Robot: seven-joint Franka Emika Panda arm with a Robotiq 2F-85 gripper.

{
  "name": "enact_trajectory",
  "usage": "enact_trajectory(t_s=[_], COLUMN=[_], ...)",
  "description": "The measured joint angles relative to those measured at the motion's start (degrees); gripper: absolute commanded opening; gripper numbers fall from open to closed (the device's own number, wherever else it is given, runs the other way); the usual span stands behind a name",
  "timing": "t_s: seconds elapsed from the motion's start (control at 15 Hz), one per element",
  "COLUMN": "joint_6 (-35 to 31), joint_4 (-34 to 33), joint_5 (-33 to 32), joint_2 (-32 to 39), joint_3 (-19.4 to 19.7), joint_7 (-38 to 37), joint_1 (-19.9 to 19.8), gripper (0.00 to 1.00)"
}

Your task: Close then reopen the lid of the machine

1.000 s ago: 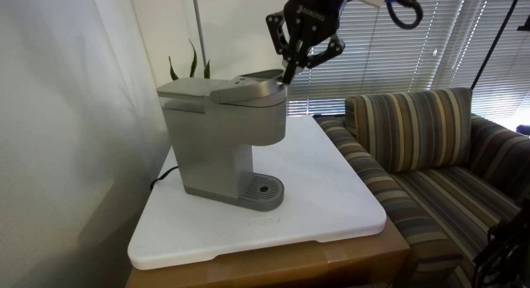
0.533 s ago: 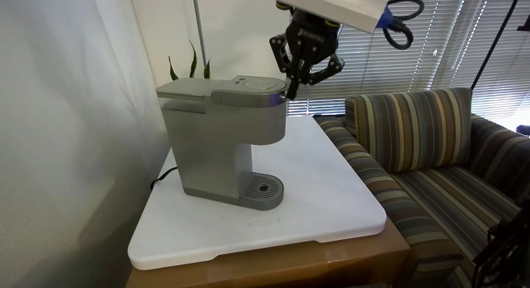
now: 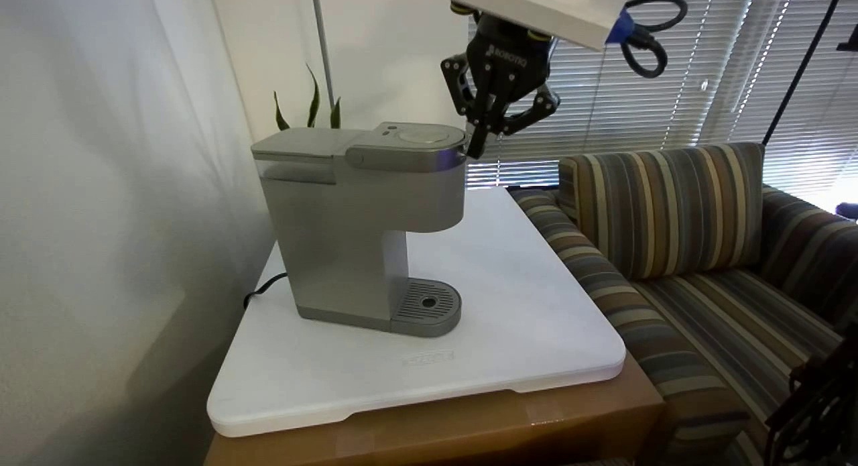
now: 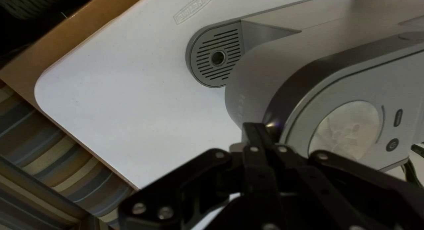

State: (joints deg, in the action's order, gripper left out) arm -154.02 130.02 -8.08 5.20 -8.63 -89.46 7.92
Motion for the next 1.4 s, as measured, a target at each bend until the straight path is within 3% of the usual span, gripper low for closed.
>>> enact_trajectory(t_s=[0.67,1.4], joint_6=[16.16,17.85], joint_4=[-3.43,-3.76], joint_5=[-1.41,-1.52], joint_2=[-9.15,-11.07], joint_3=[-0.03,-0.20], joint_7=[0.30,1.33], joint_1=[0.92,0.89], gripper=[0.00,0.00])
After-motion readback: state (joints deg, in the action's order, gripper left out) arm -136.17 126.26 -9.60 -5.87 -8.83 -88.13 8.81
